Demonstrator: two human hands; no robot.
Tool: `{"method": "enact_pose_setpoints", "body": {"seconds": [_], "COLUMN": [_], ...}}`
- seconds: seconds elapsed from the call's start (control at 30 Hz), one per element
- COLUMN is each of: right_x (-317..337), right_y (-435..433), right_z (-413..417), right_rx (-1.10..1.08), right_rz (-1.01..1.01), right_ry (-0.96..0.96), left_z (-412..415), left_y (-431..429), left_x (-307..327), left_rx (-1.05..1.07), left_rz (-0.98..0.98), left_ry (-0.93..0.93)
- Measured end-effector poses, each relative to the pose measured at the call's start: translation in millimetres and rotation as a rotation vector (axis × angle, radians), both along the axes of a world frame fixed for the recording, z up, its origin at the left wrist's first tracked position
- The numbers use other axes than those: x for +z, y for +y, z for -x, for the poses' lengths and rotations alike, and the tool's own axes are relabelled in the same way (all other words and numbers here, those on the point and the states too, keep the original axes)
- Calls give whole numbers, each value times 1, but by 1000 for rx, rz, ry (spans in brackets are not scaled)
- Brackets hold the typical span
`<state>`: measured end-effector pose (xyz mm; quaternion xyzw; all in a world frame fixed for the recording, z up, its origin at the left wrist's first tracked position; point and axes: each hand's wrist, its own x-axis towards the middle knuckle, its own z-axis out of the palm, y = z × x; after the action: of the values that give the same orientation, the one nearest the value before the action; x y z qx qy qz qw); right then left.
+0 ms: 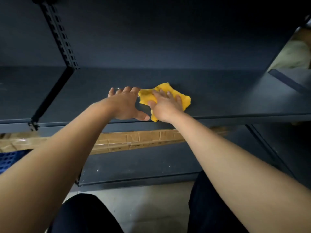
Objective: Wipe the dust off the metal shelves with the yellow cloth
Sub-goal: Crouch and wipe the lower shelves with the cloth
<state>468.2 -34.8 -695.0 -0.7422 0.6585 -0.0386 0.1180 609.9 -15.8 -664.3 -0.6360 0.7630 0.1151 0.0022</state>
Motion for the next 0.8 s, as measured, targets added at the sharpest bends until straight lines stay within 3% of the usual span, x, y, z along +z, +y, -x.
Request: {"method": "enact_pose_setpoints", "body": {"seconds": [0.2, 0.33, 0.57, 0.8], "right_x": [0, 4, -4, -2], "right_y": [-2, -7, -20, -8], "right_z": [-43, -26, -22, -79], "right_rx": [149, 85, -133, 109], "right_rz": [9, 19, 29, 23], "right_ry": [-12, 17, -7, -24], "left_z": [-56, -57, -67, -70], "left_y": [21, 24, 20, 21], "left_x": [-10, -24, -39, -36], "left_rx": [182, 160, 190, 213], "left_rz": [51, 172, 170, 193], "left_ry": [128, 313, 287, 268]}}
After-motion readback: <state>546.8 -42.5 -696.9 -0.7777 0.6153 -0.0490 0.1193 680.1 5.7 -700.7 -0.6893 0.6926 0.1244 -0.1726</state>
